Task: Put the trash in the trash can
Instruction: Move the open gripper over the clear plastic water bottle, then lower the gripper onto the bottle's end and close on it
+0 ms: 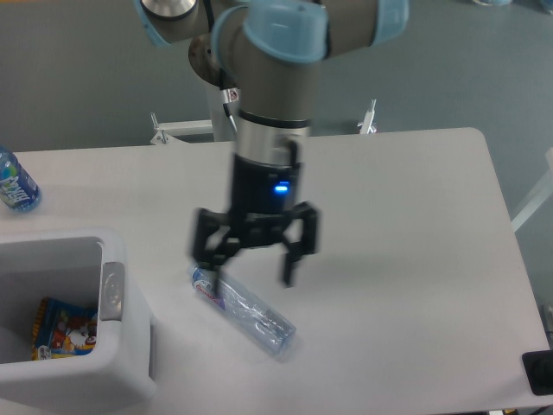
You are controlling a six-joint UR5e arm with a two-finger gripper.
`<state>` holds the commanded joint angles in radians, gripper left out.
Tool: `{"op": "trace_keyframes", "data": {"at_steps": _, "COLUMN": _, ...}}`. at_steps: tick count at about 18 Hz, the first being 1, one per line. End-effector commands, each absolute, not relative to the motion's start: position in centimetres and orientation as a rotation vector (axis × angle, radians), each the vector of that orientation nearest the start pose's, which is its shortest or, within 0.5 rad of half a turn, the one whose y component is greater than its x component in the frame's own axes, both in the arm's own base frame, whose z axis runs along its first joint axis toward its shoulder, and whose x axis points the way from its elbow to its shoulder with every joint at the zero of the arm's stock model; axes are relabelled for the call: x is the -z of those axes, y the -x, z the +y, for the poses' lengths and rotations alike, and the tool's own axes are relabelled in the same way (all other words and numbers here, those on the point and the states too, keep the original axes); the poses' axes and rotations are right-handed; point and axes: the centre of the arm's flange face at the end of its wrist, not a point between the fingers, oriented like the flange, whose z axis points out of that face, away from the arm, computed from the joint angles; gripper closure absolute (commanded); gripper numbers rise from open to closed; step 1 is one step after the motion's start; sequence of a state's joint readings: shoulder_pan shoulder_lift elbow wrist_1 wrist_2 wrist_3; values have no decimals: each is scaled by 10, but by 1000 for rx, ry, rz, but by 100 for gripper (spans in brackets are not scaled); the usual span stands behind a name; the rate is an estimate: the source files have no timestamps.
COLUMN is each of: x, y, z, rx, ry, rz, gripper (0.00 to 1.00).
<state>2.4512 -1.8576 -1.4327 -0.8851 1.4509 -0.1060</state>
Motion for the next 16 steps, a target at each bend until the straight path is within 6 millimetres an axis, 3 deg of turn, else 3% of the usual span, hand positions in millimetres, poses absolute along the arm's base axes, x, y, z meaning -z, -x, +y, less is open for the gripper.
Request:
{"op": "trace_keyframes", "data": {"at_steps": 5, "x": -431, "y": 423, "z": 522, "rx": -241, "ry": 2413, "rz": -1209, "gripper": 0}}
{"op": "trace_keyframes", "data": {"at_steps": 16, "x": -304, "y": 449, "z": 554, "rx": -80, "ry": 2555, "rz": -1282, "gripper": 0}}
